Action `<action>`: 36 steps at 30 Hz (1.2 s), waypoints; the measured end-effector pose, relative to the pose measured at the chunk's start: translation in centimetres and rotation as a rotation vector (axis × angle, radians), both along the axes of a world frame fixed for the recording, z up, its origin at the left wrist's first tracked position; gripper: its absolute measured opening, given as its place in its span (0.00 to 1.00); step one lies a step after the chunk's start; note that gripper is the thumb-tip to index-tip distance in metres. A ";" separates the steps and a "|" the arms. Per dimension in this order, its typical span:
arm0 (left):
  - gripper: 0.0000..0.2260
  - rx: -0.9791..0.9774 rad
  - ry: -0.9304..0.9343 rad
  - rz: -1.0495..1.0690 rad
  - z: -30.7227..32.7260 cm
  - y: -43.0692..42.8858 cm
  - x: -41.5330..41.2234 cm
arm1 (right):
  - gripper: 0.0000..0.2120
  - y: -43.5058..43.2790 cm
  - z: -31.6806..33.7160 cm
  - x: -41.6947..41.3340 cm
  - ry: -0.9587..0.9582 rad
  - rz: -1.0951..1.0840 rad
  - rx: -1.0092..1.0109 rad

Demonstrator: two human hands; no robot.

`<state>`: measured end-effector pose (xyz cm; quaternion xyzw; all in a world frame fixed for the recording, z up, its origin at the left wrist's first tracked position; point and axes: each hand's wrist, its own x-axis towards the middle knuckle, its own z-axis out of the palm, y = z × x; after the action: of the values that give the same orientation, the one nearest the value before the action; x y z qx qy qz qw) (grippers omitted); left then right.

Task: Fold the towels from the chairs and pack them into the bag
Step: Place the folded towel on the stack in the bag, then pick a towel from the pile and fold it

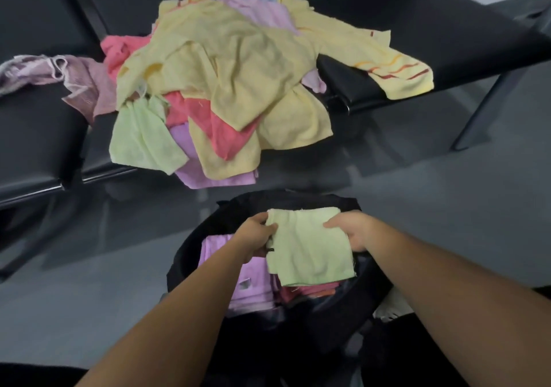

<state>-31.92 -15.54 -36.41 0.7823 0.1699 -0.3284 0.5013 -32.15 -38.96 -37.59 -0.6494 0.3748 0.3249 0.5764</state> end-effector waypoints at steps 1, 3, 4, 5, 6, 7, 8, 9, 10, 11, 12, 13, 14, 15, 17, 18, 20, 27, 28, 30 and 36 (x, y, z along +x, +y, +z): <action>0.12 -0.005 0.020 0.028 -0.7 0.1 -0.3 | 0.10 0.2 -0.5 -0.2 -0.019 -0.004 -0.024; 0.11 0.090 -0.046 0.031 -1.7 0.6 -0.6 | 0.06 0.5 -1.0 -0.3 -0.043 0.028 -0.133; 0.10 0.212 -0.153 -0.021 -1.9 0.9 -0.5 | 0.05 0.5 -1.1 -0.1 -0.056 0.072 -0.227; 0.09 0.317 -0.256 -0.065 -1.9 1.3 -0.1 | 0.06 0.4 -1.0 0.2 -0.079 0.135 -0.337; 0.08 0.362 -0.318 -0.088 -1.3 1.7 0.1 | 0.06 0.3 -0.6 0.7 -0.098 0.203 -0.431; 0.08 0.368 -0.346 -0.104 -0.5 2.0 0.6 | 0.07 0.3 0.2 1.3 -0.122 0.248 -0.484; 0.08 0.349 -0.354 -0.121 0.4 2.2 1.1 | 0.08 0.3 1.4 2.0 -0.136 0.266 -0.480; 0.08 0.311 -0.361 -0.142 1.7 2.3 1.7 | 0.11 0.6 3.0 2.9 -0.154 0.252 -0.441; 0.08 0.258 -0.353 -0.173 3.1 2.2 2.5 | 0.14 0.9 4.8 3.7 -0.173 0.234 -0.395; 0.08 0.194 -0.357 -0.208 4.7 2.0 3.3 | 0.17 1.3 6.7 4.8 -0.204 0.221 -0.353; 0.07 0.135 -0.368 -0.242 6.6 1.6 4.1 | 0.18 1.8 8.8 5.9 -0.237 0.222 -0.313; 0.07 0.079 -0.393 -0.267 8.6 1.2 4.9 | 0.18 2.3 10.7 7.0 -0.266 0.239 -0.283; 0.06 0.046 -0.438 -0.284 10.8 1.0 5.8 | 0.18 3.0 12.8 8.0 -0.296 0.255 -0.256; 0.05 0.017 -0.483 -0.294 12.9 0.9 6.6 | 0.18 3.7 14.8 8.9 -0.325 0.264 -0.236; 0.07 0.009 -0.573 -0.271 17.0 1.4 8.1 | 0.18 4.6 18.3 10.8 -0.434 0.244 -0.196; 0.08 0.039 -0.633 -0.246 18.9 2.0 8.9 | 0.18 5.0 20.0 11.6 -0.500 0.230 -0.190; 0.06 0.158 -0.735 -0.178 21.4 3.5 10.3 | 0.18 5.7 22.3 13.0 -0.619 0.230 -0.229; 0.12 0.490 -0.874 -0.115 21.7 7.9 14.2 | 0.35 9.0 23.7 17.0 -0.901 0.672 -0.657; 0.16 0.501 -0.890 -0.130 21.2 8.1 14.6 | 0.38 9.4 23.1 17.3 -0.889 0.765 -0.679; 0.20 0.467 -0.884 -0.154 20.2 8.4 15.6 | 0.37 10.1 21.5 18.2 -0.845 0.909 -0.763; 0.04 0.511 -0.924 -0.124 18.1 8.9 17.5 | 0.09 9.4 19.5 19.9 -0.985 0.813 -0.803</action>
<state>-14.42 -6.61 -18.29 0.9512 -0.0406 0.0732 0.2970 -12.28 -29.52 -18.07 -0.9670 -0.1058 0.0227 0.2308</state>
